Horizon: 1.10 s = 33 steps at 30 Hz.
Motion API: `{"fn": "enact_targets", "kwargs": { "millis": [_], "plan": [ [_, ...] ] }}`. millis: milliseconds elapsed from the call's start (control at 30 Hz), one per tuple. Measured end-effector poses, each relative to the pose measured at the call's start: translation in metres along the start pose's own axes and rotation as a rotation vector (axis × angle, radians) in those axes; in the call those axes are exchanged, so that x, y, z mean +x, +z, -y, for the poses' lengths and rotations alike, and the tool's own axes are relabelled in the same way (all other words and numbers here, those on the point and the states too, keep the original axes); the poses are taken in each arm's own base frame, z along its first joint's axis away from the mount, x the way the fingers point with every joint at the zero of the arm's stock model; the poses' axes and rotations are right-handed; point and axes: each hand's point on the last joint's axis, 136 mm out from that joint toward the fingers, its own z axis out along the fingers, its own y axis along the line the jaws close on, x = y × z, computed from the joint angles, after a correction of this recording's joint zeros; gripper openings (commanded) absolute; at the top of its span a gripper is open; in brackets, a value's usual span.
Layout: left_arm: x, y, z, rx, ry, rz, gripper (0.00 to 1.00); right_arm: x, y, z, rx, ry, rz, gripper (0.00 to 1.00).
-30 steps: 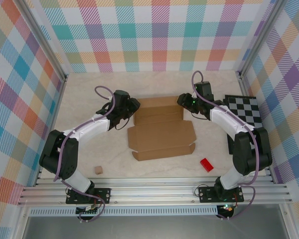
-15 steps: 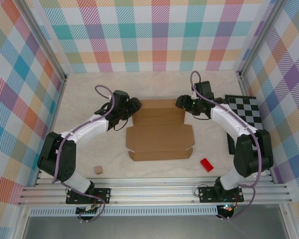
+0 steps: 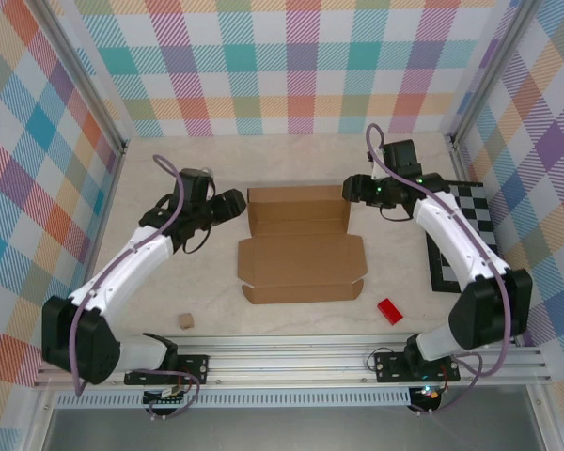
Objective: Fold the paper box
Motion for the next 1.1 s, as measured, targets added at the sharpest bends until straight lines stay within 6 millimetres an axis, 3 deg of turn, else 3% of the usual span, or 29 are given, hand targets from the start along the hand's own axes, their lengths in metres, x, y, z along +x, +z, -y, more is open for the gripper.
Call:
{"fn": "enact_targets", "kwargs": {
  "millis": [100, 200, 367, 500, 767, 900, 1100],
  "plan": [
    [0.022, -0.013, -0.013, -0.002, 0.046, -0.026, 0.73, 0.014, -0.023, 0.001, 0.001, -0.029, 0.025, 0.63],
    [0.069, -0.010, -0.041, -0.031, 0.050, -0.108, 0.73, 0.055, -0.031, 0.013, 0.010, -0.026, -0.004, 0.63],
    [0.148, 0.000, -0.093, -0.114, 0.000, -0.283, 0.72, 0.138, -0.006, 0.041, 0.036, 0.042, -0.179, 0.62],
    [0.171, 0.000, -0.103, -0.116, -0.039, -0.313, 0.71, 0.181, 0.008, 0.054, 0.048, 0.108, -0.284, 0.61],
    [0.187, 0.003, -0.082, -0.041, -0.090, -0.312, 0.66, 0.189, 0.017, 0.056, 0.037, 0.147, -0.294, 0.61],
    [0.199, -0.008, -0.065, 0.014, -0.094, -0.297, 0.55, 0.195, 0.019, 0.058, 0.042, 0.156, -0.304, 0.61],
    [0.223, -0.005, -0.073, 0.003, -0.147, -0.307, 0.50, 0.195, 0.021, 0.059, 0.041, 0.161, -0.296, 0.61]
  ]
}}
